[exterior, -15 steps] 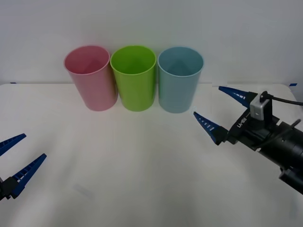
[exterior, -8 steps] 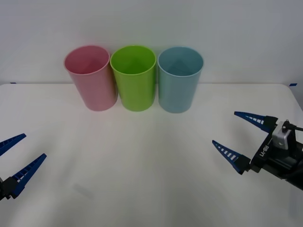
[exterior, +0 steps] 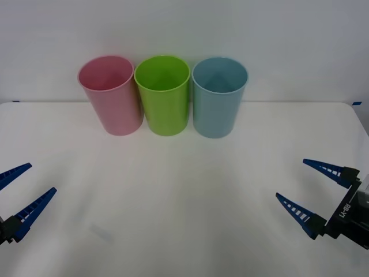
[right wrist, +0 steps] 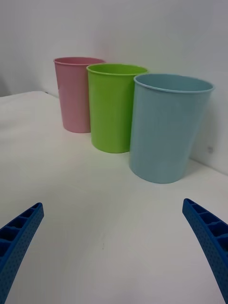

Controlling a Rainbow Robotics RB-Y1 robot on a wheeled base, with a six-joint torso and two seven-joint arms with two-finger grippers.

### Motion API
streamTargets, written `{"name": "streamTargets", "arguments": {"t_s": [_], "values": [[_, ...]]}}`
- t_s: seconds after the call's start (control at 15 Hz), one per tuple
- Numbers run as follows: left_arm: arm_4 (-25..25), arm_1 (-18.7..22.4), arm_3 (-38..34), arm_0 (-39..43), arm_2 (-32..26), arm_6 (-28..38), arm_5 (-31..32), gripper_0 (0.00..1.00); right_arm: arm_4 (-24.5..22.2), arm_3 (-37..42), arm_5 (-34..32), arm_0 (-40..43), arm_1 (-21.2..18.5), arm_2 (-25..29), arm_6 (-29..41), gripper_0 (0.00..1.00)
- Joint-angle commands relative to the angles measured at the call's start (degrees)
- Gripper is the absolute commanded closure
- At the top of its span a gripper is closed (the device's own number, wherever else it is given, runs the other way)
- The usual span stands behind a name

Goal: Grasp the object on the table and drop it into the matching bin: aluminum can to the light blue bin, PET bottle to the pink bin.

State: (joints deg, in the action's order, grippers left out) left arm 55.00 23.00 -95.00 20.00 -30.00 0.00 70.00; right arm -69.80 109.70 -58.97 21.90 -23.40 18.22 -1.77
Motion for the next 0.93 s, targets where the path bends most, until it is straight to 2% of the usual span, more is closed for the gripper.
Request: {"name": "streamTargets", "arguments": {"t_s": [0.07,0.93], "values": [[0.00,0.00,0.00,0.00,0.00,0.00,0.00,0.00,2.38,-0.01,-0.01,2.45,-0.06,1.38,-0.52,0.00],[0.00,0.00,0.00,0.00,0.00,0.00,0.00,0.00,3.61,-0.01,1.40,5.79,0.11,1.99,-0.78,0.00]]}}
